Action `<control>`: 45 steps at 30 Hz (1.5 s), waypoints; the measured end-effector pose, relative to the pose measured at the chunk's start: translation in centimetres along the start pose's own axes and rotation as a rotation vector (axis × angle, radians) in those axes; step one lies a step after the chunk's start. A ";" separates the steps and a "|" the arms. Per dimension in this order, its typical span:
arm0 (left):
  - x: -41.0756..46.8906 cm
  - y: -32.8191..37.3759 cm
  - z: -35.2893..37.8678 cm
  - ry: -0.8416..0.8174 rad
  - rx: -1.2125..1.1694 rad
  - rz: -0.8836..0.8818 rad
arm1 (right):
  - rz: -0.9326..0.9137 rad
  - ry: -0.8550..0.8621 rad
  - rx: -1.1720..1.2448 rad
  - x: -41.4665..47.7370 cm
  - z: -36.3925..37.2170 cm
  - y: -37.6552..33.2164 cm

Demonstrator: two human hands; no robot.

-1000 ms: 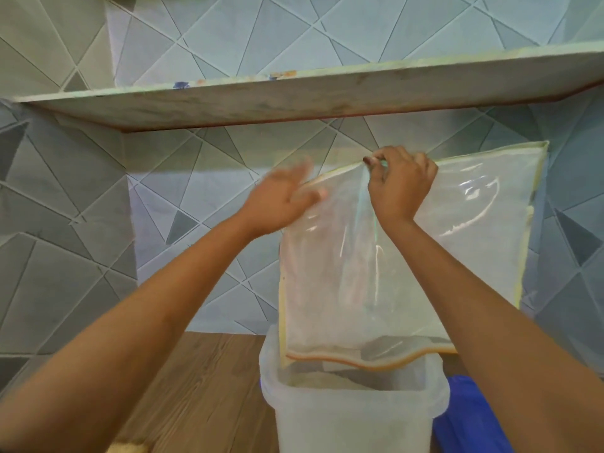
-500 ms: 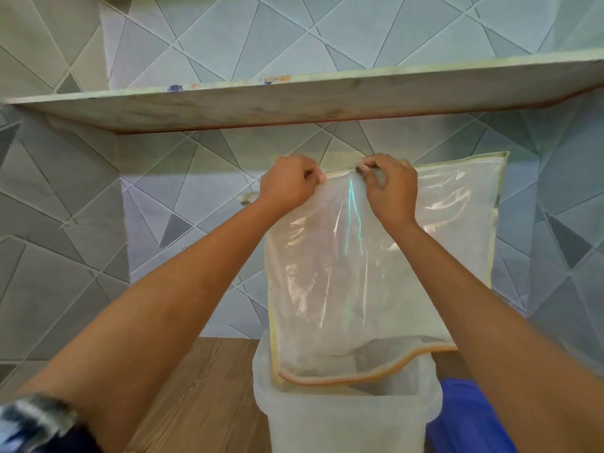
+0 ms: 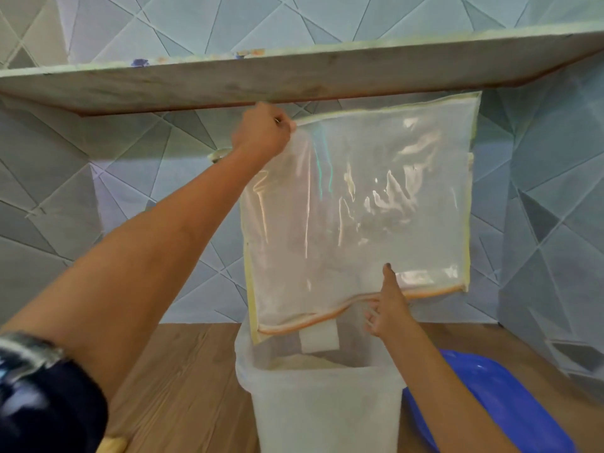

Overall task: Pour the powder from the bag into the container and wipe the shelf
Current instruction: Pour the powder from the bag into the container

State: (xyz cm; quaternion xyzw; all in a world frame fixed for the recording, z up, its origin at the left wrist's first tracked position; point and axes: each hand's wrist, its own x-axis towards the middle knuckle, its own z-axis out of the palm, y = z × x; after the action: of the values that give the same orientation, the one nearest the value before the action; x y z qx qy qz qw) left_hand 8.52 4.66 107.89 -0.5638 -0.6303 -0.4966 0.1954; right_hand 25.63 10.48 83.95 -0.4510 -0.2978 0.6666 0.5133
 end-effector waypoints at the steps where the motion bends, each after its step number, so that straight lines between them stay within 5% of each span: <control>1: 0.2 0.1 -0.5 0.013 -0.020 0.001 | 0.047 -0.037 0.028 -0.3 0.4 -0.5; 7: 0.8 -0.9 -2.6 0.031 -0.143 -0.087 | -0.010 -0.228 0.252 1.1 2.6 -1.1; 10: 0.3 -2.5 -2.9 0.049 -0.196 -0.157 | -0.123 -0.172 0.259 1.4 3.3 -1.9; 16: -1.5 -8.4 -2.0 0.116 -0.128 -0.338 | -0.379 0.129 -0.055 2.6 4.8 -5.8; 28: -5.1 -17.0 -3.6 0.198 -0.099 -0.510 | -0.516 0.022 -0.420 2.8 10.6 -9.1; 39: -10.4 -27.4 -15.7 0.373 0.045 -0.826 | -0.419 -0.319 -0.441 -1.2 24.5 -1.1; 45: -15.3 -36.9 -17.7 0.206 0.013 -0.955 | -0.341 -0.305 -0.520 -1.1 29.5 7.3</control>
State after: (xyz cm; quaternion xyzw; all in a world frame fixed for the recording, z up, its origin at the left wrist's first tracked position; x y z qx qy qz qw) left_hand -26.06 -13.48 88.22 -0.1583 -0.7991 -0.5798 0.0104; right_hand -4.07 9.21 90.20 -0.4057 -0.6019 0.5328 0.4350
